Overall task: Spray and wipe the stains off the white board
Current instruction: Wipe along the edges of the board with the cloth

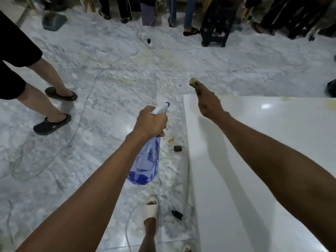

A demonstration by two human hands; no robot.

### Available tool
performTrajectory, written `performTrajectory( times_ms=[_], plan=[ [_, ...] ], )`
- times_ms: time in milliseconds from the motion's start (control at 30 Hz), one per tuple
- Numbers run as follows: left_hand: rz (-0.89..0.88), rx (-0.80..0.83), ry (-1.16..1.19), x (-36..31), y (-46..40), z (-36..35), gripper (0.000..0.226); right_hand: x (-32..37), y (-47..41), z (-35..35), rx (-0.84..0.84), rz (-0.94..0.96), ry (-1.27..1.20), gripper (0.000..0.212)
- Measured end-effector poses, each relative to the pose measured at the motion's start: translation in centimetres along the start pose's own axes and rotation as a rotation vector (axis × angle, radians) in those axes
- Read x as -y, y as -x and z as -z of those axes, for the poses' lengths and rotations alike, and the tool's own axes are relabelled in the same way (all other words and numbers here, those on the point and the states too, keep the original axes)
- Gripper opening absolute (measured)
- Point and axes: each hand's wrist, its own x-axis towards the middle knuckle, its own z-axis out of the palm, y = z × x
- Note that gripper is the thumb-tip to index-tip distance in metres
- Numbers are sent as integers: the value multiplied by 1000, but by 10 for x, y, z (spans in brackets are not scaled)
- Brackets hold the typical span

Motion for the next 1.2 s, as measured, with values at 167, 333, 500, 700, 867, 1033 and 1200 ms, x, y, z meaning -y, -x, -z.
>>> performTrajectory(
  times_ms=[167, 333, 500, 700, 867, 1033, 1200],
  plan=[
    [44, 22, -42, 45, -73, 2, 30, -50, -81, -77, 255, 89, 508, 51],
    [84, 54, -24, 79, -102, 1, 37, -68, -58, -125, 283, 38, 537, 58],
    [100, 82, 31, 88, -115, 2, 46, -47, -105, -120, 73, -198, 406, 70],
    [11, 122, 22, 91, -127, -3, 15, -55, -127, -150, 46, -364, 423, 79],
    [-24, 148, 20, 106, -123, -19, 13, -58, -123, -152, 32, -333, 453, 79],
    [-30, 150, 96, 121, -106, -30, 18, -53, -115, -151, 38, -337, 460, 79],
    [-25, 156, 102, 134, -88, -29, 12, -52, -97, -152, 31, -302, 455, 77]
  ],
)
